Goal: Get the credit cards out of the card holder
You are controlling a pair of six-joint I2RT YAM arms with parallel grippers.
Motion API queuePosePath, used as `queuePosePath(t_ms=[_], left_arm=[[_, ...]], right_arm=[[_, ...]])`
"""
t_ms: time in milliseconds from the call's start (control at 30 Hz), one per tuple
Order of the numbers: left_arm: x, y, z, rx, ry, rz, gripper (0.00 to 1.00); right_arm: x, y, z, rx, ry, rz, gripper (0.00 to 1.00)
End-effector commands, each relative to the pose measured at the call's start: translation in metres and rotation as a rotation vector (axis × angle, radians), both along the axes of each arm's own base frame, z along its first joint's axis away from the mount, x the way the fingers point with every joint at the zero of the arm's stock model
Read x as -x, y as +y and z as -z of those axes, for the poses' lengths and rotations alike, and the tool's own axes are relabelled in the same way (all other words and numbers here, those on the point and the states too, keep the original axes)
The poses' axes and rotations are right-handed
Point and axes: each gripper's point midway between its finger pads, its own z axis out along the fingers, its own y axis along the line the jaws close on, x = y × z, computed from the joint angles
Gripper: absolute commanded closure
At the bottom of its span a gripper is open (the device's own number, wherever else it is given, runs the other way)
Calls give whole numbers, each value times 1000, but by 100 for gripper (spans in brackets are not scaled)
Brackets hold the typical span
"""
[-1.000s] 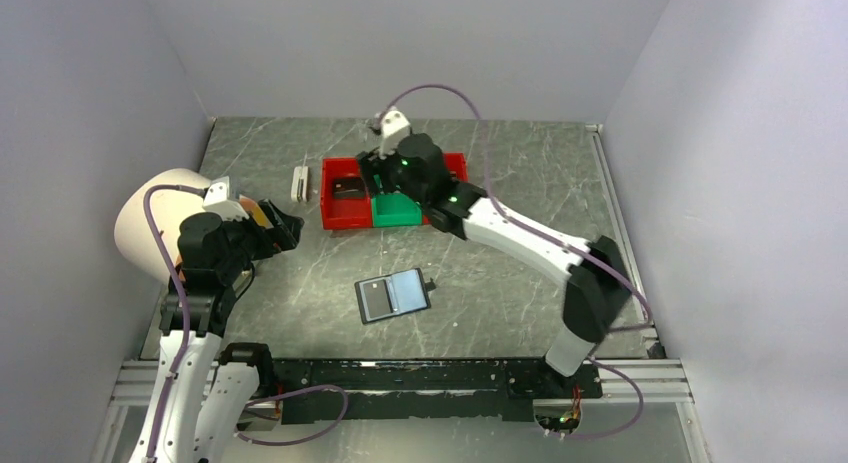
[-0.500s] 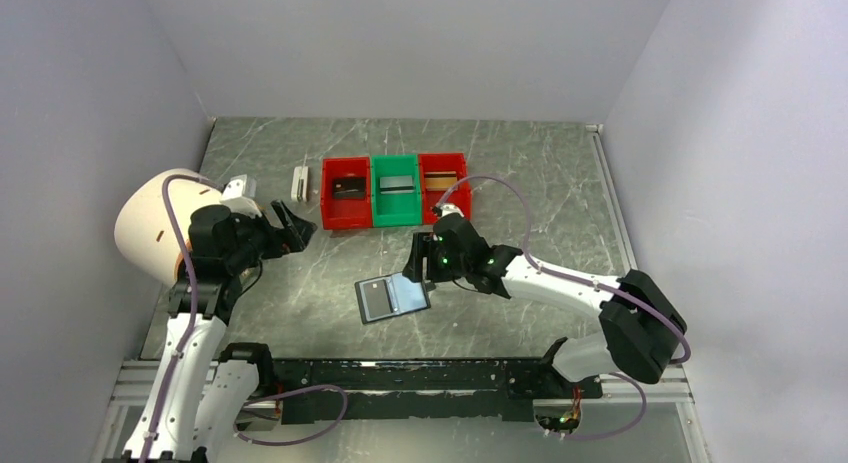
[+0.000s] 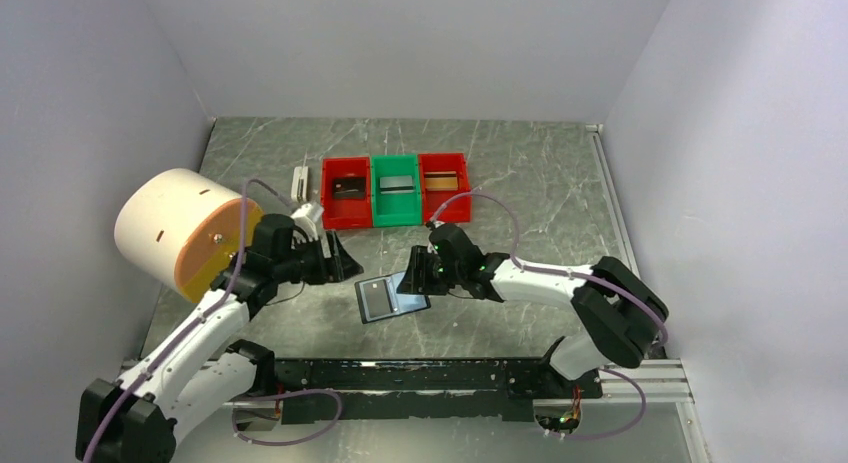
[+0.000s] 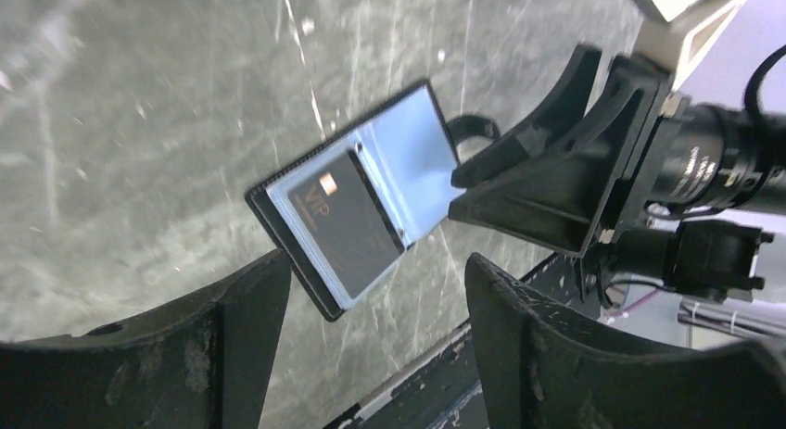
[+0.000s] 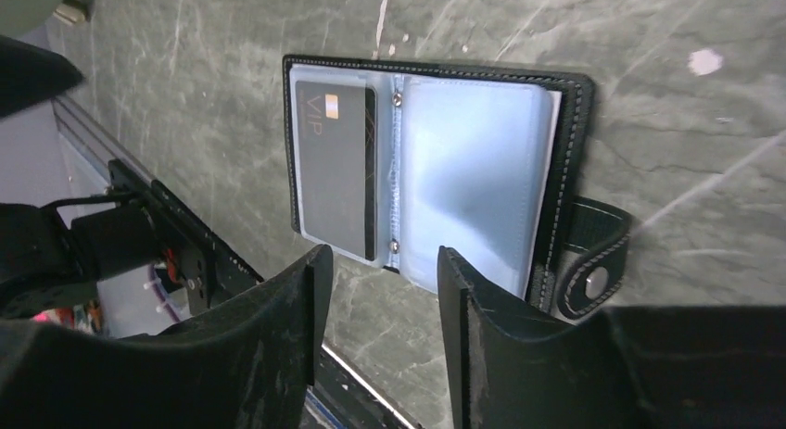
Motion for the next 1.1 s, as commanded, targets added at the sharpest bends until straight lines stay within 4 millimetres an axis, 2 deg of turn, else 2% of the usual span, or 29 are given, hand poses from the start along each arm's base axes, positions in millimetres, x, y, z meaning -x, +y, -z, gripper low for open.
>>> queuePosePath(t_ms=[0,167,333,567,867,1067], left_arm=[[4,-18,13,46,47,-27,28],[11,-32,27,92,109,-1,34],[15,-37,52,65,203,-2,43],[20,-46,67,55,259,32,48],[28,-48,87,-26,312,55,52],[33,-49,100,-66,340,66,59]], right_arm=[[7,21,-5,-96,45,-65,53],[14,32,-4,-159,87,-103,56],[15,34,11,-149,136,-89,62],[19,42,20,-182,182,-106,67],[18,37,36,-140,201,-70,69],[19,38,41,-148,222,-56,70]])
